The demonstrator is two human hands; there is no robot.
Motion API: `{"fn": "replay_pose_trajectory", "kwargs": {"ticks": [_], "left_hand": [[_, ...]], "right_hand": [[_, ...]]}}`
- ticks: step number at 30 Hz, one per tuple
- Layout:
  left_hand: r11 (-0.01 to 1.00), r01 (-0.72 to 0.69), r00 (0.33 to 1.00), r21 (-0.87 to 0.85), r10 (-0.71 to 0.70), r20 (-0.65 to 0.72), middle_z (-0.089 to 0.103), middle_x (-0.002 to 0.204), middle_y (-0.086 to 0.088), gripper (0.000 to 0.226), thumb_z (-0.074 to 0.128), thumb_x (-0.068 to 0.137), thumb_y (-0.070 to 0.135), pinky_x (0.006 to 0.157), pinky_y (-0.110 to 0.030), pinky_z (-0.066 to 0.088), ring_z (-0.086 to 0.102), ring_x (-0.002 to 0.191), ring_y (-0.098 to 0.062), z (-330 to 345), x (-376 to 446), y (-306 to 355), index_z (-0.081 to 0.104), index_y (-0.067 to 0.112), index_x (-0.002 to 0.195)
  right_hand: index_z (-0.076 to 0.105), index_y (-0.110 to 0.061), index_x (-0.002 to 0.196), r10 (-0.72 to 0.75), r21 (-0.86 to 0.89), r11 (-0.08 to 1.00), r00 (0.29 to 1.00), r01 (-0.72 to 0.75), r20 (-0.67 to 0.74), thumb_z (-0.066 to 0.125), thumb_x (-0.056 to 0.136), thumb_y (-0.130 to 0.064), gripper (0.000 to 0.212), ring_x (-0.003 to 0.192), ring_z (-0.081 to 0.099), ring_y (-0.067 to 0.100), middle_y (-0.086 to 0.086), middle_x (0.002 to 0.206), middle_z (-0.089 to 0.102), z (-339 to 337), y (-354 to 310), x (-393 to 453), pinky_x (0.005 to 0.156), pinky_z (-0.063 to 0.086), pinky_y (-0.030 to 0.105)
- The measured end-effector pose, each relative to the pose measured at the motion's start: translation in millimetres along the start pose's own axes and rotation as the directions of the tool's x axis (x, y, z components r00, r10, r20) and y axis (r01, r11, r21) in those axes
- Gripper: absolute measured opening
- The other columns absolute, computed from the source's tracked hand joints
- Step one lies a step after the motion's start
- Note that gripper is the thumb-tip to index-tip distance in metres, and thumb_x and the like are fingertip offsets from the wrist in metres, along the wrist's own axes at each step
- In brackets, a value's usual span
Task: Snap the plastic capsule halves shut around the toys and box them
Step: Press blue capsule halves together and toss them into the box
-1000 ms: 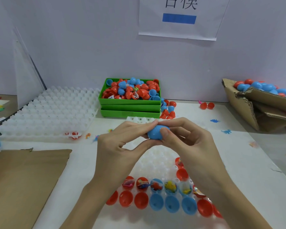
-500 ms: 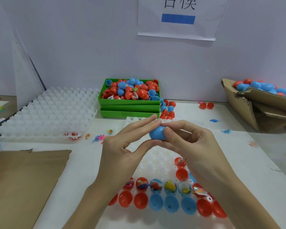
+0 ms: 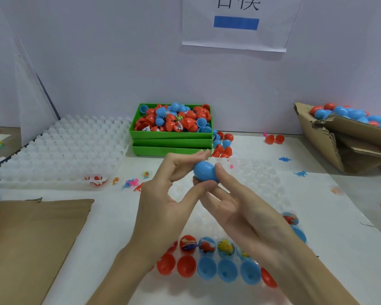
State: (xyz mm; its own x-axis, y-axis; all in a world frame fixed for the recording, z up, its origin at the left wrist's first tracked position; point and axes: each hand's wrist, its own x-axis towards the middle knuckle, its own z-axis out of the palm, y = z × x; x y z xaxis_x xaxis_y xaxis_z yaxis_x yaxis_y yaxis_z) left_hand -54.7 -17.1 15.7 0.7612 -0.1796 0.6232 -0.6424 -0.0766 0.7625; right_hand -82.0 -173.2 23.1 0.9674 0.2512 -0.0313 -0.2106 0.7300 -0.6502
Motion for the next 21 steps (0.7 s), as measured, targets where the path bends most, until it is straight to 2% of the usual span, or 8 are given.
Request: {"fn": "replay_pose_trajectory", "kwargs": {"ticks": [4,7,10,13,16,19,21], "left_hand": [[0.999,0.011,1.000,-0.052,-0.010,0.015,0.071,0.132,0.014,0.032,0.075,0.093,0.015,0.110,-0.028,0.048,0.062,0.131,-0.010,-7.3,5.2,-1.0,0.066,0.021,0.122],[1.000,-0.007,1.000,-0.028,0.008,0.025,0.067,0.138,0.012,0.039,0.074,0.094,0.022,0.114,-0.037,0.047,0.056,0.138,-0.016,-7.8,6.8,-0.3,0.064,0.024,0.132],[1.000,-0.012,1.000,-0.014,0.012,0.005,0.067,0.136,0.010,0.044,0.078,0.091,0.029,0.112,-0.030,0.045,0.057,0.136,-0.019,-4.6,3.3,3.6,0.063,0.023,0.132],[0.999,-0.011,0.999,-0.034,0.010,-0.042,0.074,0.121,0.010,0.040,0.083,0.085,0.028,0.103,-0.022,0.050,0.066,0.123,-0.018,-2.6,0.6,5.5,0.066,0.024,0.121],[1.000,-0.008,0.996,-0.023,0.006,-0.091,0.076,0.113,0.013,0.042,0.088,0.079,0.029,0.096,-0.018,0.050,0.069,0.117,-0.014,-2.6,0.6,6.5,0.070,0.027,0.116],[0.999,-0.037,0.992,0.026,0.039,-0.121,0.075,0.110,0.019,0.039,0.086,0.077,0.037,0.089,-0.011,0.047,0.069,0.112,-0.009,-5.8,1.8,6.9,0.071,0.035,0.112],[0.998,-0.039,0.993,0.058,0.045,-0.107,0.075,0.109,0.021,0.036,0.084,0.077,0.040,0.086,-0.012,0.047,0.069,0.110,-0.009,-6.3,2.4,6.6,0.071,0.039,0.111]], "right_hand": [[0.063,0.000,0.136,0.058,0.041,0.997,0.994,-0.062,0.094,0.066,0.103,-0.023,0.040,0.140,0.053,0.030,0.023,0.147,0.056,0.4,0.0,3.0,0.110,0.049,0.038],[0.066,0.001,0.132,0.053,0.097,0.993,0.994,-0.062,0.100,0.071,0.098,-0.019,0.040,0.137,0.057,0.026,0.020,0.142,0.062,0.0,2.5,3.4,0.109,0.050,0.036],[0.067,0.006,0.128,0.088,0.172,0.979,0.987,-0.111,0.138,0.075,0.095,-0.018,0.041,0.130,0.063,0.027,0.019,0.133,0.067,2.1,7.7,1.7,0.107,0.052,0.039],[0.068,0.010,0.125,0.082,0.212,0.971,0.988,-0.109,0.135,0.073,0.096,-0.014,0.038,0.124,0.066,0.028,0.021,0.127,0.069,4.5,13.6,-0.1,0.108,0.051,0.041],[0.065,0.012,0.127,0.086,0.224,0.968,0.988,-0.113,0.126,0.072,0.097,-0.015,0.041,0.121,0.066,0.028,0.021,0.124,0.068,7.1,17.1,-1.1,0.111,0.049,0.042],[0.069,0.009,0.123,0.085,0.243,0.964,0.991,-0.108,0.102,0.067,0.100,-0.018,0.036,0.117,0.068,0.027,0.019,0.123,0.069,4.4,20.9,-0.6,0.110,0.050,0.041],[0.074,0.004,0.117,0.080,0.248,0.964,0.993,-0.098,0.082,0.058,0.103,-0.019,0.032,0.116,0.070,0.025,0.017,0.123,0.071,3.4,23.1,-1.0,0.109,0.051,0.040]]}}
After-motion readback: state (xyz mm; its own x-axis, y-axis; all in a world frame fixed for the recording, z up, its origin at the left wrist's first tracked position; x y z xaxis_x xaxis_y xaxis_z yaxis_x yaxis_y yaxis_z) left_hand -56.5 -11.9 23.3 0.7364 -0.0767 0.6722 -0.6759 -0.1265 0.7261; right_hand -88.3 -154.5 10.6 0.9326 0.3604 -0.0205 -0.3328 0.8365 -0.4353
